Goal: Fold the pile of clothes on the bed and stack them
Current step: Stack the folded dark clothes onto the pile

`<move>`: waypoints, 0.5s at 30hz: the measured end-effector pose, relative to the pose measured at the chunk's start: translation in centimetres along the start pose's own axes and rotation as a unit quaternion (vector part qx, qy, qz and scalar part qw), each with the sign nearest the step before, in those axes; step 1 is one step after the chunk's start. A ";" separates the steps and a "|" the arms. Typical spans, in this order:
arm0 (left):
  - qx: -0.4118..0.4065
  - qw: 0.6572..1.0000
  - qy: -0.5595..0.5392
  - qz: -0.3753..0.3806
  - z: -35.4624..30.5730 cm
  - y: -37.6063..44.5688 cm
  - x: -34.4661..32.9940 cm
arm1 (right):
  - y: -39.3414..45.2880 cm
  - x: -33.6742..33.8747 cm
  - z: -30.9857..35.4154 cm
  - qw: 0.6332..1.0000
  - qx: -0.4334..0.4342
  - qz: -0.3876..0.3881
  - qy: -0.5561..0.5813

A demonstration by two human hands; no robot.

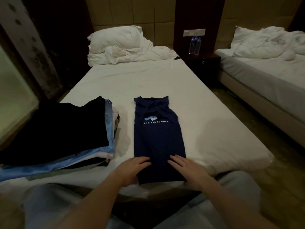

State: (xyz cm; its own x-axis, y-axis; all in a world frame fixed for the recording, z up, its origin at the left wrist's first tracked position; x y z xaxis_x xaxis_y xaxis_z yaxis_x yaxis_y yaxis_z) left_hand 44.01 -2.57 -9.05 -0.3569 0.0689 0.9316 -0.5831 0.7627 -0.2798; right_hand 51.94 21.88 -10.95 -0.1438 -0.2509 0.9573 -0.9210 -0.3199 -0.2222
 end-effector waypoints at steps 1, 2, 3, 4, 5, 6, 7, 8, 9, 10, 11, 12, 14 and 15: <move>-0.005 1.000 0.000 -0.013 -0.1 0.2 0.1 | 0.0 0.0 0.0 1.000 0.001 -0.004 -0.010; -0.005 1.000 -0.001 -0.021 -0.2 0.4 0.2 | 0.0 0.1 0.0 1.000 0.002 -0.010 -0.012; -0.002 1.000 -0.007 -0.023 -0.2 0.5 0.2 | 0.0 0.3 0.0 1.000 0.003 -0.017 -0.008; 0.000 1.000 -0.016 -0.024 -0.3 0.6 0.3 | 0.1 0.4 -0.1 1.000 0.001 -0.023 0.001; 0.001 0.999 -0.029 -0.028 -0.2 0.8 0.5 | 0.2 0.6 -0.1 0.999 -0.006 -0.028 0.015; 0.001 0.998 -0.047 -0.030 0.0 0.9 0.6 | 0.3 0.9 -0.2 0.999 -0.017 -0.035 0.032; 0.007 0.997 -0.072 -0.033 0.2 1.0 0.8 | 0.5 1.1 -0.5 0.997 -0.031 -0.045 0.050; 0.019 0.993 -0.109 -0.045 0.4 1.1 0.9 | 0.8 1.3 -0.8 0.995 -0.048 -0.059 0.069; 0.036 0.985 -0.159 -0.064 0.7 1.2 1.1 | 1.0 1.5 -1.2 0.991 -0.068 -0.072 0.095; 0.050 0.971 -0.216 -0.090 0.9 1.2 1.3 | 1.2 1.9 -1.5 0.984 -0.088 -0.089 0.126; 0.060 0.953 -0.271 -0.122 1.0 1.3 1.6 | 1.4 2.3 -1.8 0.975 -0.106 -0.104 0.164; 0.067 0.931 -0.322 -0.157 1.1 1.4 2.1 | 1.8 2.6 -2.3 0.963 -0.124 -0.118 0.207; 0.089 0.869 -0.426 -0.234 1.4 2.0 3.4 | 2.7 3.8 -3.2 0.930 -0.169 -0.153 0.289; 0.101 0.828 -0.478 -0.275 1.6 2.3 4.2 | 3.2 4.5 -3.8 0.910 -0.193 -0.176 0.320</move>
State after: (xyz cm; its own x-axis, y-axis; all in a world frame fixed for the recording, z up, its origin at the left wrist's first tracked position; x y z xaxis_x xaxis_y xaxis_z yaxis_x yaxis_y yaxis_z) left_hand 40.02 -1.57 -6.16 -0.3548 -0.8677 0.3481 -0.9252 0.3794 0.0026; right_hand 46.96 23.25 -6.69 0.1182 0.4293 0.8954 -0.9915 0.0996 0.0832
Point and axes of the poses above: each hand's wrist, its own y-axis towards the middle knuckle, its own x-axis out of the back of the hand, z = x × y, the point moved 3 cm from there along y, towards the middle knuckle, and after that the axes turned 13 degrees about -y, right-handed, at the moved point
